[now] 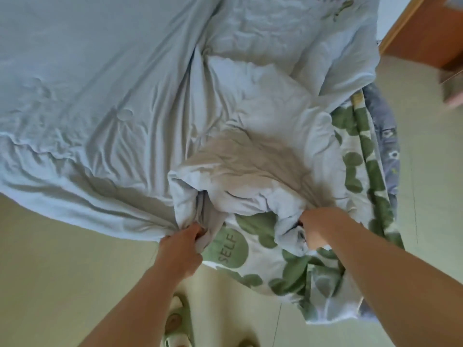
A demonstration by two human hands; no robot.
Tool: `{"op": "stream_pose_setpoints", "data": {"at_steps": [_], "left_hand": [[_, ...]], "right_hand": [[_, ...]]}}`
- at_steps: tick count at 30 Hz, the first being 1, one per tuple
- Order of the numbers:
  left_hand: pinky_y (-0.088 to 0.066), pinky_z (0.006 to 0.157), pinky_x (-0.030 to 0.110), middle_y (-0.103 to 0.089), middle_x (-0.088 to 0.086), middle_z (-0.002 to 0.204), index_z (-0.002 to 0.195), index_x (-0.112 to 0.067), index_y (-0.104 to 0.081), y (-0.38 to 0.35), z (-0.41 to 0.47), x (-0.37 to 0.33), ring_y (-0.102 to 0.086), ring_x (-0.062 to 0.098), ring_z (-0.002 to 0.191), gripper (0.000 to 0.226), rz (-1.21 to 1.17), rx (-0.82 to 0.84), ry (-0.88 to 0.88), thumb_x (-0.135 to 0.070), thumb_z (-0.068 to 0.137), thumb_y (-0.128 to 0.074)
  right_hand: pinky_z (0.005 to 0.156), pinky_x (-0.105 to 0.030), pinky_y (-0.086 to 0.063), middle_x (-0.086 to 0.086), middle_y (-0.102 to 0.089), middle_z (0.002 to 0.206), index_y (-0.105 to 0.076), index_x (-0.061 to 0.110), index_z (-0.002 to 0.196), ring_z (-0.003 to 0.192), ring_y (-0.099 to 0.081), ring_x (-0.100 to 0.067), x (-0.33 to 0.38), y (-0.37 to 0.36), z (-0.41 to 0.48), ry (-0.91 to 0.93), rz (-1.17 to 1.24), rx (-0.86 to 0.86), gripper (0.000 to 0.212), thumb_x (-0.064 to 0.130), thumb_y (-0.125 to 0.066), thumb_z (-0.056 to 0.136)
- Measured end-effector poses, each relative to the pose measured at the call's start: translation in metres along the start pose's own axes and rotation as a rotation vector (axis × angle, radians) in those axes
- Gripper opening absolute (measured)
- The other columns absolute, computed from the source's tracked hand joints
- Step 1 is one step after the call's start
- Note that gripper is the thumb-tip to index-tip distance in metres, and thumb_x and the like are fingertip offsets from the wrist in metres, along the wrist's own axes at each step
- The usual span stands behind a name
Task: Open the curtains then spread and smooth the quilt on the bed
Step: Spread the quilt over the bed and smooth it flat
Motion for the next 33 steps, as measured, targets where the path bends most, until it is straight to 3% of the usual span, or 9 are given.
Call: {"op": "stream_pose_setpoints", "data": {"at_steps": [3, 8, 10, 13, 18, 24, 27, 29, 33], "left_hand": [[-0.048, 0.077, 0.035, -0.057, -0.006, 0.086, 0.102, -0.023, -0.043, 0.001, -0.006, 0.003, -0.059, 0.024, 0.083, 0.032, -0.140, -0.107, 0.086, -0.019, 0.076, -0.061], [-0.041, 0.083, 0.035, -0.035, 0.010, 0.129, 0.131, -0.007, -0.030, 0.018, 0.001, 0.015, -0.043, 0.028, 0.095, 0.078, -0.462, -0.380, 0.425, -0.033, 0.072, -0.074], [-0.046, 0.092, 0.048, -0.042, 0.010, 0.132, 0.140, -0.018, -0.018, 0.015, 0.012, 0.021, -0.050, 0.035, 0.106, 0.094, -0.518, -0.300, 0.495, -0.037, 0.069, -0.076], [-0.045, 0.092, 0.053, -0.061, 0.004, 0.091, 0.106, -0.014, -0.050, 0.010, 0.022, 0.009, -0.057, 0.033, 0.092, 0.041, -0.346, -0.142, 0.386, -0.028, 0.071, -0.065], [-0.051, 0.085, 0.044, -0.060, 0.004, 0.090, 0.086, -0.021, -0.049, -0.044, -0.002, -0.023, -0.060, 0.033, 0.096, 0.010, -0.145, 0.123, 0.118, -0.019, 0.080, -0.056], [-0.049, 0.083, 0.039, -0.067, -0.003, 0.091, 0.093, -0.031, -0.058, -0.067, -0.026, -0.013, -0.063, 0.028, 0.092, 0.022, 0.087, 0.107, 0.057, -0.030, 0.085, -0.037], [-0.041, 0.079, 0.031, -0.057, -0.009, 0.085, 0.097, -0.028, -0.055, -0.055, -0.025, -0.024, -0.061, 0.018, 0.089, 0.017, 0.273, -0.033, -0.047, -0.026, 0.086, -0.043], [-0.041, 0.080, 0.031, -0.049, -0.008, 0.090, 0.111, -0.024, -0.051, -0.054, -0.026, -0.029, -0.059, 0.018, 0.091, 0.034, 0.278, -0.147, -0.052, -0.036, 0.079, -0.053], [-0.042, 0.093, 0.038, -0.047, -0.005, 0.129, 0.148, -0.028, -0.018, -0.054, -0.024, -0.041, -0.052, 0.020, 0.113, 0.095, -0.056, -0.260, -0.082, -0.054, 0.070, -0.066]], "right_hand": [[0.067, -0.029, -0.041, -0.004, -0.050, 0.093, -0.050, 0.024, 0.089, 0.082, -0.049, -0.031, 0.014, 0.009, -0.013, 0.073, 0.391, 0.099, 0.036, 0.040, -0.074, 0.068], [0.111, -0.041, -0.027, -0.010, -0.018, 0.152, -0.019, 0.018, 0.144, 0.139, -0.026, -0.029, 0.037, 0.064, -0.005, 0.132, 0.488, -0.585, 0.109, 0.059, -0.077, 0.062], [0.115, -0.042, -0.021, -0.011, -0.027, 0.152, -0.004, 0.024, 0.151, 0.141, -0.026, -0.029, 0.060, 0.062, 0.003, 0.203, 0.414, -0.587, 0.106, 0.041, -0.075, 0.074], [0.101, -0.037, -0.037, -0.005, -0.061, 0.121, -0.019, 0.025, 0.149, 0.115, -0.055, -0.028, 0.081, 0.056, 0.009, 0.301, 0.368, -0.564, 0.066, 0.018, -0.052, 0.092], [0.079, -0.033, -0.044, -0.007, -0.061, 0.121, -0.059, 0.011, 0.115, 0.108, -0.059, -0.026, 0.069, -0.007, -0.010, 0.275, 0.101, -0.159, 0.024, 0.017, -0.046, 0.095], [0.077, -0.032, -0.045, -0.005, -0.065, 0.103, -0.058, 0.018, 0.094, 0.087, -0.059, -0.025, 0.030, -0.060, -0.025, 0.106, 0.096, 0.113, 0.022, 0.034, -0.045, 0.088], [0.077, -0.037, -0.049, -0.009, -0.067, 0.098, -0.066, 0.015, 0.096, 0.090, -0.062, -0.030, 0.024, -0.031, -0.015, 0.147, 0.571, -0.023, 0.048, 0.057, -0.054, 0.076], [0.091, -0.040, -0.044, -0.009, -0.055, 0.125, -0.056, 0.018, 0.123, 0.114, -0.054, -0.030, 0.009, -0.005, -0.006, 0.124, 0.723, -0.334, 0.059, 0.057, -0.059, 0.078], [0.116, -0.051, -0.007, -0.024, 0.006, 0.155, -0.005, 0.030, 0.149, 0.145, -0.001, -0.040, -0.024, 0.004, 0.009, -0.148, 0.306, -0.576, 0.090, 0.040, -0.064, 0.081]]}}
Point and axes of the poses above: each hand's wrist, its own z-axis towards the middle knuckle, its own y-axis out of the back of the hand, x = y × z, the point moved 6 cm from there along z, towards the middle knuckle
